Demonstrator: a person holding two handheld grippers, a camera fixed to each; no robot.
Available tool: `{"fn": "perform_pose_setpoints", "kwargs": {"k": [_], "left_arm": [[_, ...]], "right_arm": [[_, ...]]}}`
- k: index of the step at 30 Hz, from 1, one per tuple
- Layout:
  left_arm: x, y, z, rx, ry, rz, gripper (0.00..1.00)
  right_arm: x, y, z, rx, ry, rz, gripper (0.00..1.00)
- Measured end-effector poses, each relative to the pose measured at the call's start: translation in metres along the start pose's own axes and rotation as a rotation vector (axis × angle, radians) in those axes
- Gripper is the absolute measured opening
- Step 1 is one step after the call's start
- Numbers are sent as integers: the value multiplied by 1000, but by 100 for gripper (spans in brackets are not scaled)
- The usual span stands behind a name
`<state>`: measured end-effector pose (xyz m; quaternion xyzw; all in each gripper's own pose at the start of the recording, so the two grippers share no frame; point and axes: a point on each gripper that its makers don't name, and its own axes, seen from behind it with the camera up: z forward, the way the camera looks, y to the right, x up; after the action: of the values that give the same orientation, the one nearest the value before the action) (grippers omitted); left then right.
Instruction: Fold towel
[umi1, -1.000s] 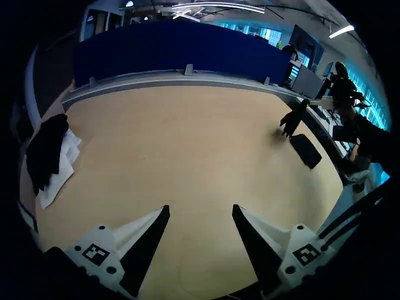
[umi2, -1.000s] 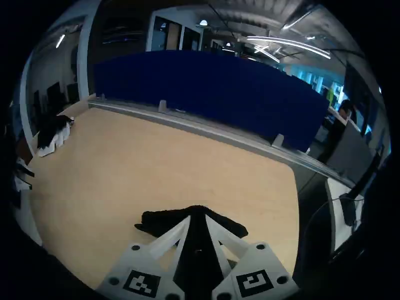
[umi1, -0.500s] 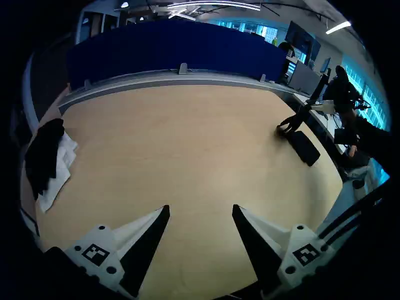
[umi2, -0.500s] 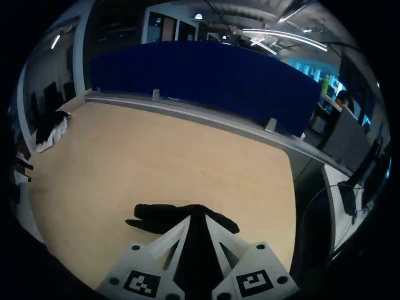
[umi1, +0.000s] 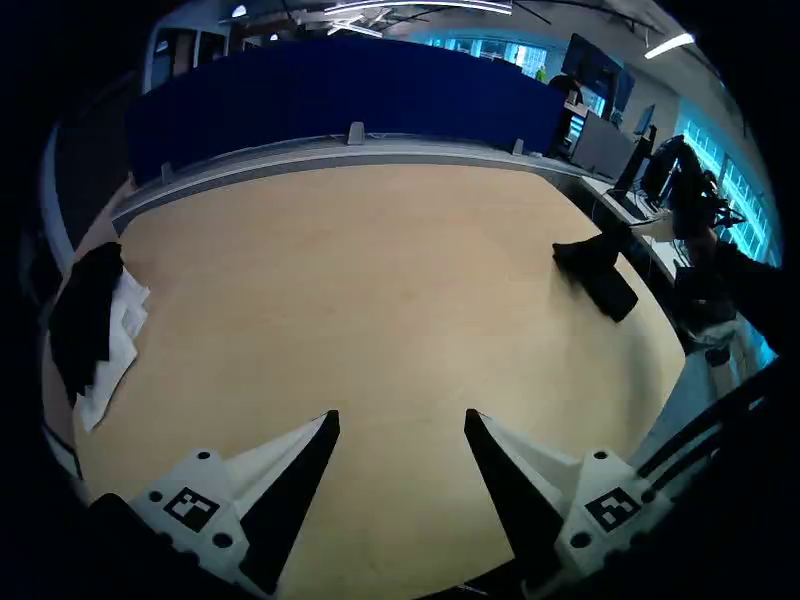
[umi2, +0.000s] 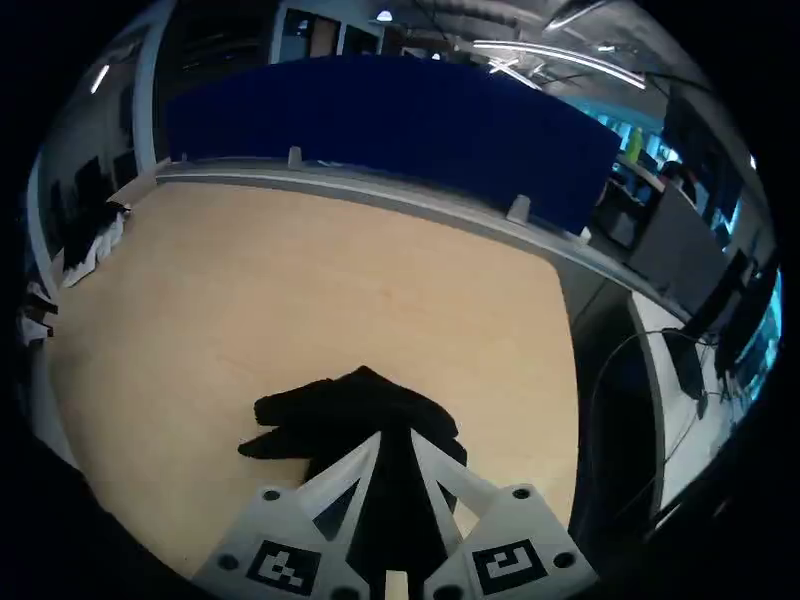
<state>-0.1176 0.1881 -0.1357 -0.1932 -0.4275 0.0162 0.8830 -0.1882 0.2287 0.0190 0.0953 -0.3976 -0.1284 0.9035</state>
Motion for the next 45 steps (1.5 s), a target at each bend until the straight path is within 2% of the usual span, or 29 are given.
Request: {"fn": "perform_pose_setpoints", "kwargs": {"k": [6, 13, 21, 29, 45], "left_arm": [[0, -1, -2, 1, -3, 8, 93], [0, 1, -5, 2, -5, 21, 93], [-4, 1, -9, 7, -9, 24, 93], [-8, -3, -12, 18, -8, 18, 93], [-11, -1, -15, 27, -10, 26, 93]], "right_arm": [[-15, 8, -8, -32, 12, 53, 6], [-40, 14, -12, -58, -5, 98, 6], [-86, 18, -13, -89, -69, 139, 6], [-128, 12, -11, -106, -138, 159, 6], [-166, 11, 3, -146, -218, 206, 6]]}}
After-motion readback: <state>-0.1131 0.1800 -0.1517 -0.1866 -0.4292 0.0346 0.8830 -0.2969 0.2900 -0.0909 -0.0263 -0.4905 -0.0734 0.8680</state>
